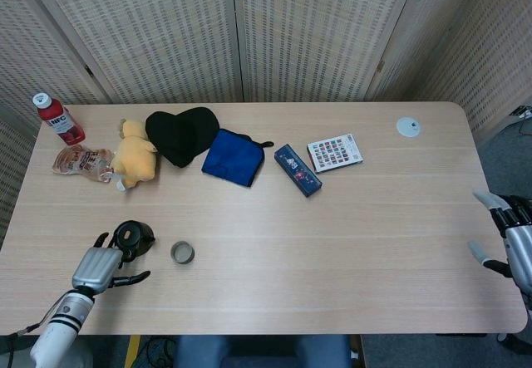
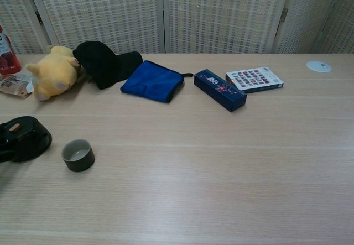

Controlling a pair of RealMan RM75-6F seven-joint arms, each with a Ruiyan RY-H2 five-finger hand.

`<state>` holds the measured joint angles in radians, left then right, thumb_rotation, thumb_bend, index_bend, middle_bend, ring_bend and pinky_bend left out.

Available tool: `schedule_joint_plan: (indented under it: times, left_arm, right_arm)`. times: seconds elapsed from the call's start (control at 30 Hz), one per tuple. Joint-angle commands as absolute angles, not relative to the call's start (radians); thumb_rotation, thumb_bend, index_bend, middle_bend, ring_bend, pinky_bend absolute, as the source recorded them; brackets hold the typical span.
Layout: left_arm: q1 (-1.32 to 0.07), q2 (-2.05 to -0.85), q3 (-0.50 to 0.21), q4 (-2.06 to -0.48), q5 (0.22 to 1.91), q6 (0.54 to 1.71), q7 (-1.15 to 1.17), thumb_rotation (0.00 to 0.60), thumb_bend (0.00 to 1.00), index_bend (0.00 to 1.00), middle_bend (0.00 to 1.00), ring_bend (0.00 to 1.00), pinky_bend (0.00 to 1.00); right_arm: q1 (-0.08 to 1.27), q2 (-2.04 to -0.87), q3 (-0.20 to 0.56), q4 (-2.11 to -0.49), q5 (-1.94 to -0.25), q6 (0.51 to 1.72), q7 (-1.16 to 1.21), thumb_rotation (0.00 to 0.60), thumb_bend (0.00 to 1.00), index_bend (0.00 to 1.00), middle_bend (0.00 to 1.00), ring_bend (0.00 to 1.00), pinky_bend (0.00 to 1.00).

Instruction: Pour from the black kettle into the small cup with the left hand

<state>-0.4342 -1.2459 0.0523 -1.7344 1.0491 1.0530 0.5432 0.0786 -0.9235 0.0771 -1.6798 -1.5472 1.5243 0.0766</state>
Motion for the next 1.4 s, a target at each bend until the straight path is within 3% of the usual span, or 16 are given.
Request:
schedule_joint_plan:
  times: [0.03, 0.8, 0.97, 1.23, 1.3, 1.4]
  left_arm:
    - [-0.437, -1.245, 0.05, -1.733, 1.049, 1.051, 0.539, 0.002, 0.02, 0.56, 0.55, 0.48, 0.0]
    - [-0.473, -1.256, -0.032, -1.625, 1.09, 1.02, 0.366, 0.0, 0.02, 0.92, 0.97, 0.87, 0.0]
    - [-0.48, -1.273, -0.049, -1.574, 1.102, 1.009, 0.316, 0.0, 0.02, 1.0, 1.0, 0.92, 0.0]
    - [-0.467, -1.298, -0.07, -1.533, 1.092, 1.039, 0.281, 0.004, 0.03, 1.0, 1.0, 0.95, 0.01]
    - [-0.461, -1.303, -0.077, -1.533, 1.088, 1.048, 0.265, 0.036, 0.06, 1.0, 1.0, 0.95, 0.03]
    - [-0.451, -1.314, -0.086, -1.521, 1.095, 1.078, 0.257, 0.144, 0.14, 1.0, 1.0, 0.96, 0.11]
  right_arm:
    - [0.078, -0.923, 0.078, -1.68, -1.546, 1.525, 0.077, 0.6, 0.24, 0.16, 0.21, 0.17, 0.17]
    - [0.076, -0.936, 0.09, -1.662, -1.534, 1.537, 0.093, 0.6, 0.24, 0.16, 0.21, 0.17, 0.17]
    - [0.077, -0.943, 0.095, -1.65, -1.534, 1.542, 0.102, 0.6, 0.24, 0.16, 0.21, 0.17, 0.17]
    - [0.078, -0.949, 0.097, -1.643, -1.533, 1.542, 0.105, 0.6, 0.24, 0.17, 0.21, 0.17, 0.17]
    - [0.078, -0.95, 0.098, -1.643, -1.533, 1.543, 0.106, 0.6, 0.24, 0.17, 0.21, 0.17, 0.17]
    - [0.078, -0.951, 0.098, -1.643, -1.532, 1.542, 0.105, 0.6, 0.24, 0.17, 0.21, 0.17, 0.17]
